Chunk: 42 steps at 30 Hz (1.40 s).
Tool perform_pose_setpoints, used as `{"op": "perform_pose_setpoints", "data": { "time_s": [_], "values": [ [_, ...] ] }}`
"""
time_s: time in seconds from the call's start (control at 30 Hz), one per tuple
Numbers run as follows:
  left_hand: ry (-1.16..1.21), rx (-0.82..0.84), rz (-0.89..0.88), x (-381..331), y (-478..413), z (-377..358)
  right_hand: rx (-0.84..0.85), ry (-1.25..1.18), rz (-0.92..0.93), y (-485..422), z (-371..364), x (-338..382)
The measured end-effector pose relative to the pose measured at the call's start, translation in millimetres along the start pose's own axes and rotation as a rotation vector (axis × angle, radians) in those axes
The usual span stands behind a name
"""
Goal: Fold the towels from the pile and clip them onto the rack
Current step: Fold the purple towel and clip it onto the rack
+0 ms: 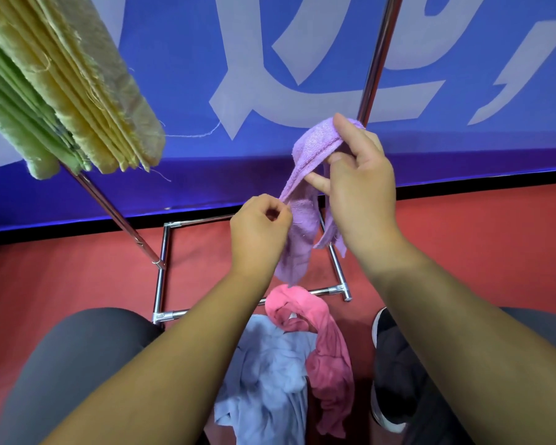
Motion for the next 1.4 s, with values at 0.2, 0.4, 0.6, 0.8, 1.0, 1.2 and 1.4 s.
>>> {"op": "perform_pose_setpoints", "data": {
  "time_s": [0.2,0.4,0.6,0.8,1.0,1.2,1.4],
  "values": [
    [0.052,0.055,0.045,-7.7,9.4,-0.9,-0.033,0.003,-0.002,-2.9,7.1,2.7],
    [0.028,0.049,0.047,-10.0,6.5,2.7,-0.061,0.069,0.044,-7.8,14.4,2.6],
    [0.012,0.181,-0.085,-23.9,-2.6,3.8,-0.151,0.35,0.115,-25.7,38.1,-1.3],
    [-0.074,0.412,-0.23,-36.0,-6.0,4.0,-0.086,0.791,0.164,-33.9,46.5,-3.2],
    [-0.463,0.581,-0.395,-35.7,-4.5,11.8,0.024,1.133,0.125,-19.9,38.7,-30.1],
    [-0.751,0.617,-0.409,-22.4,-1.3,21.0,0.126,1.294,0.051,-12.8,36.4,-63.4],
    [-0.84,0.511,-0.353,-9.0,-2.2,35.0,0.242,1.445,0.091,3.9,14.6,-78.8]
  ]
}}
Point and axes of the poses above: each hand's wrist, its own y-axis away from the middle knuckle, its own z-axis out of the back of the hand, x = y × z, the point moved 9 cm from there along -y, towards the middle knuckle, and after that the axes turned 1 degree about -z, right-handed, at the moved point
